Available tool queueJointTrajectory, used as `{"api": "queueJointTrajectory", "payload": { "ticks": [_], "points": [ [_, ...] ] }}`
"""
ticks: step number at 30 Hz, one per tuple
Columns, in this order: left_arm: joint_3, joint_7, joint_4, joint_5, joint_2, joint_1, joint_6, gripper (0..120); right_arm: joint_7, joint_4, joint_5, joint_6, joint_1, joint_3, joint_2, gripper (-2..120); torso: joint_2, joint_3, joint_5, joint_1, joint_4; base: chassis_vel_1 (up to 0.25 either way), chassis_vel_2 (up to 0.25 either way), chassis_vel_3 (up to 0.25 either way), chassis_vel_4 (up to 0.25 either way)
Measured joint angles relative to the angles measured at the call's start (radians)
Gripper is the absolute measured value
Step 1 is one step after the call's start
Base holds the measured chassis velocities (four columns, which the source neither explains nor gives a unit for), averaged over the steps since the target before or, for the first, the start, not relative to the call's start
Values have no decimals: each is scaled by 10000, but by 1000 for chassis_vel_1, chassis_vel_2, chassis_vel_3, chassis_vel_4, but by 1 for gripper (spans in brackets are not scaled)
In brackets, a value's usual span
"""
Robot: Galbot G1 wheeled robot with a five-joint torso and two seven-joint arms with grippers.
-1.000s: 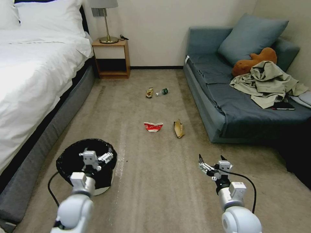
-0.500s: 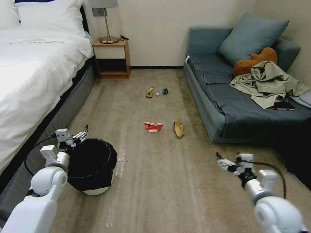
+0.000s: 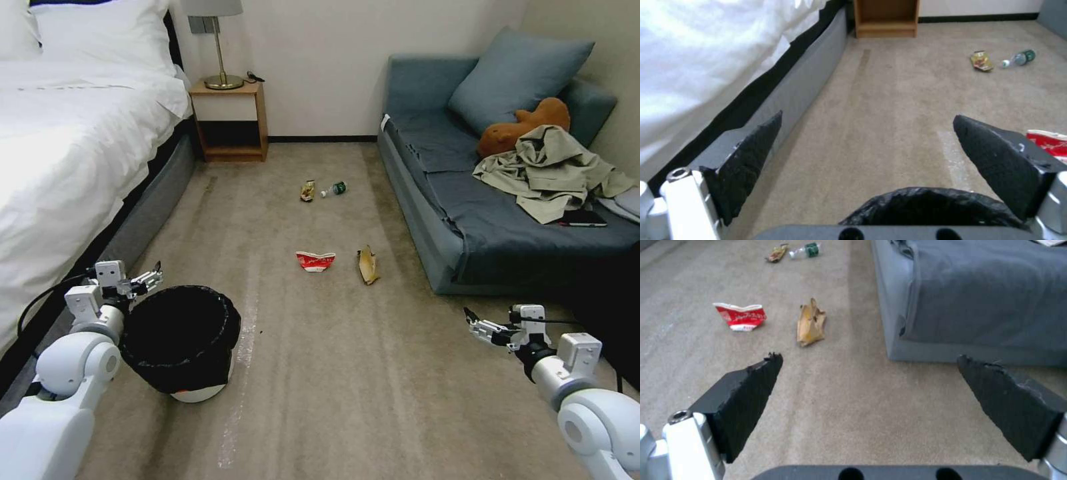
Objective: Pick up the trash bin, then pick up the garbage on the floor and place it into the trash bin.
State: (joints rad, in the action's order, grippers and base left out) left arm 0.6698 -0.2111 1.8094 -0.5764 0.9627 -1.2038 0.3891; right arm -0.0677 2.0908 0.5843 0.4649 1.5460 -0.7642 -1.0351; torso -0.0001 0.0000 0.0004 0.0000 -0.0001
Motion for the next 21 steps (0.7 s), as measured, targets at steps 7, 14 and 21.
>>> {"api": "queueJointTrajectory", "payload": {
  "ticks": [7,14,21],
  "points": [
    [-42,84,-282,-551,-364,-44,1007,100,87,-295,-190,-188,-47,79,-149,100,0,0,-5,-1,1,0,0,0,0],
    [-250,223,-906,-670,-792,-37,1533,100,164,-512,-423,-293,-35,200,-533,100,1,0,-3,-1,0,0,0,0,0],
    [-510,414,-1445,-367,-643,-41,1600,100,167,-556,-540,-310,-59,326,-832,100,1,0,-7,0,1,0,0,0,0]
  ]
}}
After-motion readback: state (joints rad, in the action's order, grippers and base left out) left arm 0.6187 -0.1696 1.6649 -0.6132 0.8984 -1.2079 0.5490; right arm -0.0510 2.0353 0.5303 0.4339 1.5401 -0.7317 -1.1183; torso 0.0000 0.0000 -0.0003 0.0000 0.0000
